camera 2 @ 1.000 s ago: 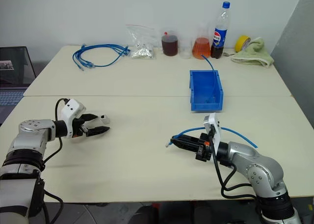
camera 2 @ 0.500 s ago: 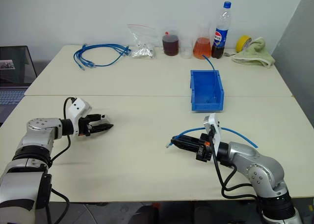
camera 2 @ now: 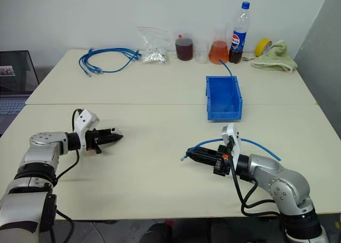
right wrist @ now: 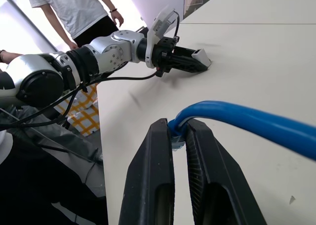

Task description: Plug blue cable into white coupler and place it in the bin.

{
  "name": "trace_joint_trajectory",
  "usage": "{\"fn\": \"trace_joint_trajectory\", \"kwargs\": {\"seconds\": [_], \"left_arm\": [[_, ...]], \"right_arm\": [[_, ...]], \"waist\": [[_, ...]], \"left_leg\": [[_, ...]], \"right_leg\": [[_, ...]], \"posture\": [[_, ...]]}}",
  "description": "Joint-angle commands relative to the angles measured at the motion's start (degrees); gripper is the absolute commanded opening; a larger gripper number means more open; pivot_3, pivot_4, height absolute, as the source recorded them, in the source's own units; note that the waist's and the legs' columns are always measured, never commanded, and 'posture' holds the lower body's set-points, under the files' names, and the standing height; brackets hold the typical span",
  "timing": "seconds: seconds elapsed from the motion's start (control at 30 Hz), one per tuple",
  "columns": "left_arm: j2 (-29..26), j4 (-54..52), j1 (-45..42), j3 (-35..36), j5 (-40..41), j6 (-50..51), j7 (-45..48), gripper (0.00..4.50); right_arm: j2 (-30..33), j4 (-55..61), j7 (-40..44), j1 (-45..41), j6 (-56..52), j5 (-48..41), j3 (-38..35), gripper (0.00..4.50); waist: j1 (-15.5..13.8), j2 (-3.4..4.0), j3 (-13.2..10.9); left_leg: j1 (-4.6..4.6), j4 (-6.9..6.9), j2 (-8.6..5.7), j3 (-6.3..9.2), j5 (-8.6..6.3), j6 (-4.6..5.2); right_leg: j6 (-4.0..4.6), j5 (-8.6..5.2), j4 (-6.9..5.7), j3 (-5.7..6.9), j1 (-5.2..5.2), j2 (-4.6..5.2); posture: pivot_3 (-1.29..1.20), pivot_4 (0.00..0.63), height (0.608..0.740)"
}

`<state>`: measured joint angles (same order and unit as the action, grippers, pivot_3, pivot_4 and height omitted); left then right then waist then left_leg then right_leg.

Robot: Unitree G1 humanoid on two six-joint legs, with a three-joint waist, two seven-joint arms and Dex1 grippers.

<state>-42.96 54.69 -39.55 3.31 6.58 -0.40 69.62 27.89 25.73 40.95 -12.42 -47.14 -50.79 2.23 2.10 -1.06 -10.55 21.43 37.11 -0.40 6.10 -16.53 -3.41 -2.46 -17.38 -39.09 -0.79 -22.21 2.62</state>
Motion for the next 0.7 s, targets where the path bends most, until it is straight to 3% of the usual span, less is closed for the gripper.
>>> {"fn": "trace_joint_trajectory", "kwargs": {"seconds": [0.03,0.27,0.7], "left_arm": [[1.14,-14.80,6.19,-1.61,2.81,5.57,4.05,0.98],[2.99,-41.38,12.95,-7.13,4.05,15.26,3.60,0.98],[6.24,-56.66,16.32,-16.07,0.73,25.59,-4.51,0.98]], "right_arm": [[0.25,2.63,-0.07,0.19,0.53,-0.94,-1.19,0.08],[2.03,3.51,0.94,1.29,1.06,0.37,-1.04,0.08],[4.27,6.17,1.28,3.97,3.56,3.78,-0.05,0.08]], "waist": [[0.04,0.00,0.00],[-0.37,0.01,0.01],[-0.02,0.00,0.01]], "left_leg": [[0.00,0.00,0.01,0.02,0.00,0.00],[0.08,0.11,-0.02,0.12,0.01,-0.01],[0.06,0.14,0.03,0.03,0.00,0.01]], "right_leg": [[0.00,0.00,0.00,-0.01,0.00,0.01],[0.00,0.01,0.00,0.00,0.02,0.15],[0.00,0.01,-0.03,-0.03,0.03,-0.06]], "posture": [[0.00,0.150,0.740],[0.00,0.150,0.740],[0.00,0.150,0.740]]}}
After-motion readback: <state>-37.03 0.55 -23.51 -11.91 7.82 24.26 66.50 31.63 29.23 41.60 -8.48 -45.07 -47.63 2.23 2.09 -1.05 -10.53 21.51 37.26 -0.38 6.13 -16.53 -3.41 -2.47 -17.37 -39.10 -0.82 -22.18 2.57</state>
